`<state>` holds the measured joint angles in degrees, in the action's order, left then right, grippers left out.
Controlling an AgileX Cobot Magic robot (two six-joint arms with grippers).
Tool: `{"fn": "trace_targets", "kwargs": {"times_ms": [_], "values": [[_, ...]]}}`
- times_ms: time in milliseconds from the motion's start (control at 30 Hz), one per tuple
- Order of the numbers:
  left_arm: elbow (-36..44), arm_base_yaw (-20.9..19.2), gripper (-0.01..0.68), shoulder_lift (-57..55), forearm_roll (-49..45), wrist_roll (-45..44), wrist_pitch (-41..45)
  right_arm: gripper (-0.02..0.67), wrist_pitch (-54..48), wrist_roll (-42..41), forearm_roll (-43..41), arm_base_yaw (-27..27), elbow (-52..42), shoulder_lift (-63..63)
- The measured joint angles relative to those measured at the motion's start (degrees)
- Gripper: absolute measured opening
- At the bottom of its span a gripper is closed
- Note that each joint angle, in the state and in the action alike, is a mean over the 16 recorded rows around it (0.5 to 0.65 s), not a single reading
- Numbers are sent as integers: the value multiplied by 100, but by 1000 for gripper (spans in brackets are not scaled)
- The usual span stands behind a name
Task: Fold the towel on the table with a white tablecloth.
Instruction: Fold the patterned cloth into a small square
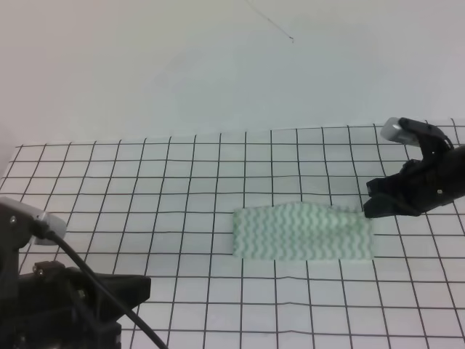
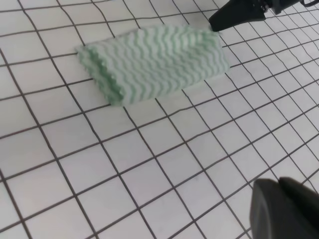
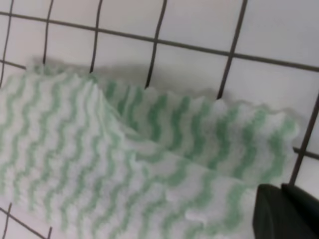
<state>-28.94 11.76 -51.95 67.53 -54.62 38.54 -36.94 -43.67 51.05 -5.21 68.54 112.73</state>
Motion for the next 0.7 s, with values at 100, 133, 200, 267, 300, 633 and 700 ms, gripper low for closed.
{"fn": "trace_targets", "kwargs": {"times_ms": [100,133,200,267,300,633,700], "values": [[0,0,-1,4,3,8,3,56,-40,-70,-3,42,134,105],[0,1,-1,6,3,10,4,76,-50,-92,-2,50,174,134],[0,1,-1,11,4,14,7,116,-59,-132,10,58,250,175],[0,1,-1,13,4,18,12,155,-61,-175,37,59,325,189],[0,2,-1,15,4,19,14,175,-61,-194,53,59,363,185],[-2,2,-1,11,35,13,-62,290,-402,-490,177,56,756,-204],[-17,2,-1,-20,77,-6,-122,284,-562,-586,188,55,817,-329]]}}
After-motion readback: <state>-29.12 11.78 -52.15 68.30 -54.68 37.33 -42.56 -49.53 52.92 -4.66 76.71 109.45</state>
